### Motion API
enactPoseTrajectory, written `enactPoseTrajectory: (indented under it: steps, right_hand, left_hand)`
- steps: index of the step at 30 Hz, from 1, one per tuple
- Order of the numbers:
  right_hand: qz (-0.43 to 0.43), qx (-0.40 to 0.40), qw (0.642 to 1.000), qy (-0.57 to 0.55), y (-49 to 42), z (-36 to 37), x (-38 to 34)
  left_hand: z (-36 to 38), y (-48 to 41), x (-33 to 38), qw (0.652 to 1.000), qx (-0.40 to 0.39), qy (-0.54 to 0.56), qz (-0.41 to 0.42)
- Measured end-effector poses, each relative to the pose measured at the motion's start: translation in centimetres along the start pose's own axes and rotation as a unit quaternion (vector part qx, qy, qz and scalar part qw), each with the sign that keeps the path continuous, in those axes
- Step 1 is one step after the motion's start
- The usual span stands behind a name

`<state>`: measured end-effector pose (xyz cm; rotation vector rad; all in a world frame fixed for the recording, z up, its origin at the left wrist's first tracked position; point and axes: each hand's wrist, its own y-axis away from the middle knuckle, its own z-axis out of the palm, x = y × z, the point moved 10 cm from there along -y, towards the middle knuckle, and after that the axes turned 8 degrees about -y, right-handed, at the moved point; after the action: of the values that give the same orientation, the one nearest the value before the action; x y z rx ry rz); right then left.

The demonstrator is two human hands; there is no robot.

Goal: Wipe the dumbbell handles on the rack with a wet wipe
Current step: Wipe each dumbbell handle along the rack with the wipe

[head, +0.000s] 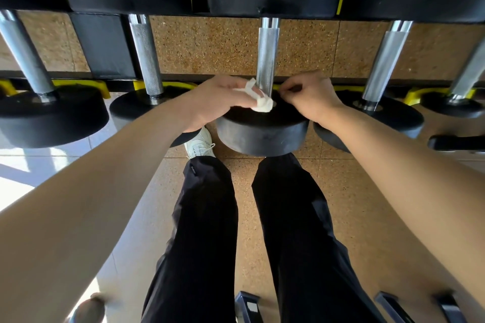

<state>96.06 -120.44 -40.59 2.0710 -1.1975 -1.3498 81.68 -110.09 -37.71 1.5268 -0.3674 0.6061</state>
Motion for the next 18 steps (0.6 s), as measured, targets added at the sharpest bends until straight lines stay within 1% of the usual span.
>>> enactPoseTrajectory:
  steps: [2, 4, 7, 9, 11, 13, 15, 16, 18]
  right_hand:
    - [0.003, 0.048, 0.996, -0.077, 1.2, -1.5, -0.4]
    - [-0.002, 0.06, 0.982, -0.179, 2.6, -1.9, -1.7]
    - [0.011, -0.015, 0.937, -0.348, 4.3, 0.2, -4.7]
    - [0.041, -0.068, 0.902, -0.424, 5.0, 2.5, -6.4]
    - [0.064, -0.097, 0.87, -0.478, 5.4, 4.5, -7.8]
    - [0.069, -0.097, 0.855, -0.505, 5.3, 6.0, -9.0]
    - [0.067, -0.072, 0.846, -0.524, 5.1, 7.1, -10.0]
    - [0.065, -0.062, 0.843, -0.531, 4.9, 7.7, -10.5]
    - [0.066, -0.056, 0.837, -0.54, 4.9, 9.2, -11.7]
  left_hand:
    - [-0.7, 0.6, 0.3, 0.994, 0.031, 0.103, 0.006]
    - [-0.8, 1.5, 0.4, 0.976, 0.04, 0.212, 0.016]
    - [-0.6, 3.3, 0.1, 0.948, 0.037, 0.317, 0.02]
    - [-1.1, 4.5, -0.4, 0.931, 0.038, 0.361, 0.033]
    - [-1.8, 5.6, -0.6, 0.918, 0.04, 0.391, 0.056]
    - [-3.3, 6.5, -1.5, 0.925, 0.088, 0.365, 0.06]
    - [-5.6, 7.2, -3.1, 0.941, 0.175, 0.285, 0.056]
    - [-6.7, 7.5, -3.5, 0.948, 0.202, 0.24, 0.06]
    - [-8.3, 8.2, -4.0, 0.958, 0.213, 0.179, 0.072]
